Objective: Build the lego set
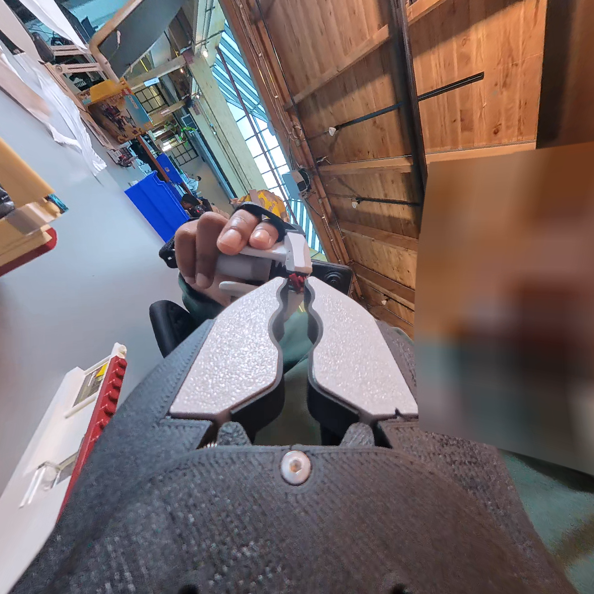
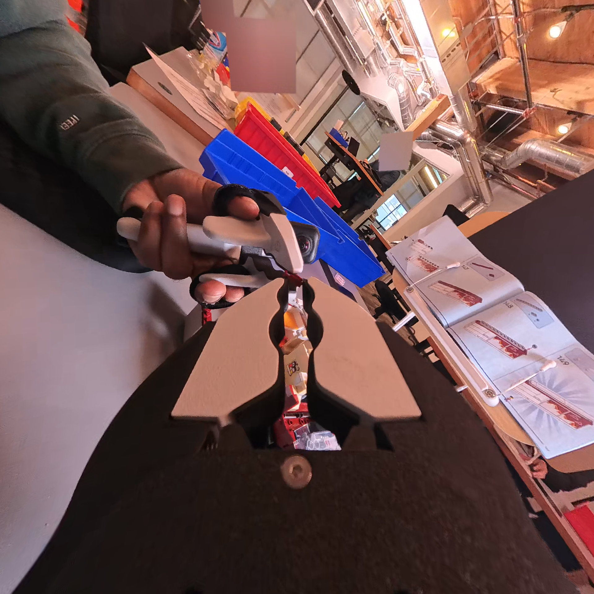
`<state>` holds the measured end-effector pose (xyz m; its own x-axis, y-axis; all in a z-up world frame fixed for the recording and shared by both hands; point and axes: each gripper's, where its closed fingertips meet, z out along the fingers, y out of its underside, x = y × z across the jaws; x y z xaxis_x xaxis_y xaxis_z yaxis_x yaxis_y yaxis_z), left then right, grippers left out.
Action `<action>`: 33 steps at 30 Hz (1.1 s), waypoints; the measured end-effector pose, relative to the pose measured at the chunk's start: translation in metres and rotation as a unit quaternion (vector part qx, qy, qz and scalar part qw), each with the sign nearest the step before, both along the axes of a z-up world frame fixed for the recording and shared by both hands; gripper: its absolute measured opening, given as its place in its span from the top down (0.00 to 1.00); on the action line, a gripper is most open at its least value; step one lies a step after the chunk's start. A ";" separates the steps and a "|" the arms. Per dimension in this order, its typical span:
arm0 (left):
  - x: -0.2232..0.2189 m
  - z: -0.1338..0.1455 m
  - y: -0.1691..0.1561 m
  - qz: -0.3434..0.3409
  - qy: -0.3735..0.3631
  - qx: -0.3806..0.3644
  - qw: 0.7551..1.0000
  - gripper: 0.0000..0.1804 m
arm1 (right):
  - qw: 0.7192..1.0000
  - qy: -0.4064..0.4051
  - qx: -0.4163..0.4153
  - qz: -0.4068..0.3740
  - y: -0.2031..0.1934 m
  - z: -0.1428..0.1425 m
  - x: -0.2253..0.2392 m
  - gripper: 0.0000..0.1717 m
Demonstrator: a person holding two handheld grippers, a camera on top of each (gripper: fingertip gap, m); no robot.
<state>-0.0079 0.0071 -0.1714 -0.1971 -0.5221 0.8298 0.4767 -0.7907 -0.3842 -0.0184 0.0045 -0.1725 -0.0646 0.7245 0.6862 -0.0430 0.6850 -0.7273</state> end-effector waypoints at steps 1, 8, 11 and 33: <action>0.000 0.000 0.000 -0.001 0.000 -0.001 1.000 0.95 | 1.000 -0.001 0.002 -0.001 0.000 0.000 0.000 0.96; -0.009 -0.011 0.015 0.083 0.068 0.012 0.994 0.97 | 0.994 -0.057 -0.081 -0.040 0.018 -0.012 -0.005 0.87; -0.019 -0.016 0.024 0.142 0.123 0.034 0.982 0.97 | 0.986 -0.093 -0.134 -0.041 0.016 -0.016 -0.007 0.85; -0.017 -0.026 0.028 0.198 0.229 0.073 0.950 0.97 | 0.972 -0.153 -0.135 -0.117 0.030 -0.029 -0.014 0.94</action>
<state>-0.0253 0.0354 -0.1975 0.4037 -0.5968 0.6935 0.4810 -0.5064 -0.7157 -0.0325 0.0345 -0.2016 -0.0476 0.8945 0.4445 0.3370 0.4333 -0.8359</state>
